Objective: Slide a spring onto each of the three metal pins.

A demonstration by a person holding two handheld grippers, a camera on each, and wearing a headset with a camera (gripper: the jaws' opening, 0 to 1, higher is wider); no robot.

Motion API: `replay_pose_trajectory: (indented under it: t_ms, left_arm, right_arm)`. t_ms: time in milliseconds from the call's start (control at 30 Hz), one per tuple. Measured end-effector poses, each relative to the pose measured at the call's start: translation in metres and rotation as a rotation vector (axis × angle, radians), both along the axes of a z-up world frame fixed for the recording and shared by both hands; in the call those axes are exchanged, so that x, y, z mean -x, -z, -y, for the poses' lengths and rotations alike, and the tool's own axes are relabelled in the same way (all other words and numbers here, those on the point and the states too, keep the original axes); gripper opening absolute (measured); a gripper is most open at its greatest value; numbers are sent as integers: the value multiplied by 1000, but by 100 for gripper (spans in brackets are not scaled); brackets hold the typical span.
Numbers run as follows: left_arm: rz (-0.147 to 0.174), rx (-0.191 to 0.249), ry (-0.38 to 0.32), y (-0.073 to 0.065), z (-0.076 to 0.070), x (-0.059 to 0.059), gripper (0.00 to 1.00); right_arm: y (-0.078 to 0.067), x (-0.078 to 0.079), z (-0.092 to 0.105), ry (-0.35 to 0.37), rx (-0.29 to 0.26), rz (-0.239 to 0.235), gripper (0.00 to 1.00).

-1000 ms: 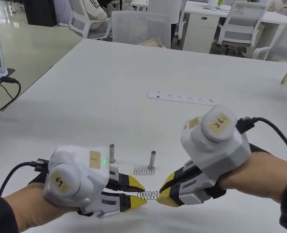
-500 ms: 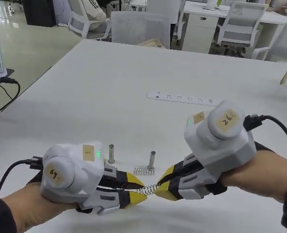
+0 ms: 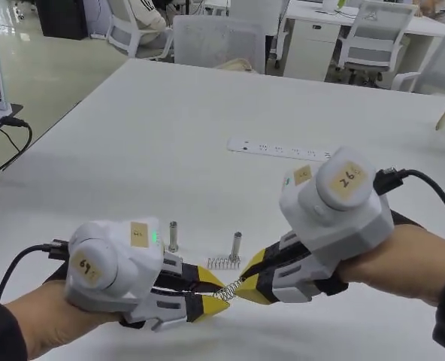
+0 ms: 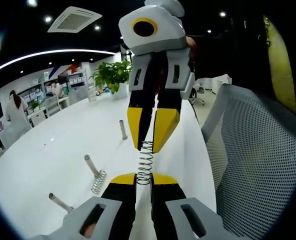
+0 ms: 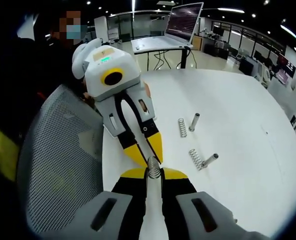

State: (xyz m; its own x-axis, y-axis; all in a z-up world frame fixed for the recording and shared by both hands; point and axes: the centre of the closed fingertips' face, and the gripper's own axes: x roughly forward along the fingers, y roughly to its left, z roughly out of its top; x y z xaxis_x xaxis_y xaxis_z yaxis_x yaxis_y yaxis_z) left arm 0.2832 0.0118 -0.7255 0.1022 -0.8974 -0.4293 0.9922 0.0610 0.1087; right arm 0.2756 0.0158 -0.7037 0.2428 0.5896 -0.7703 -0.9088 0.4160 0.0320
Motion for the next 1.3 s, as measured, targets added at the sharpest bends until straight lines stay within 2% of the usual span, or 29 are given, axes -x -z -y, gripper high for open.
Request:
replay_pose_trajectory:
  t_ms: [733,1000,1300]
  left_arm:
    - [-6,-9,12,2,3,3,2]
    - [-9,-8,16,2,4,4,2]
    - [-8,-5,26,2,7,6,2]
  right_arm:
    - [-2,-1,-4,-21,22,5,7]
    - [-2,-1,-3,-36,49,-3,7]
    - [-3,1,-3,-74,105,-21,7]
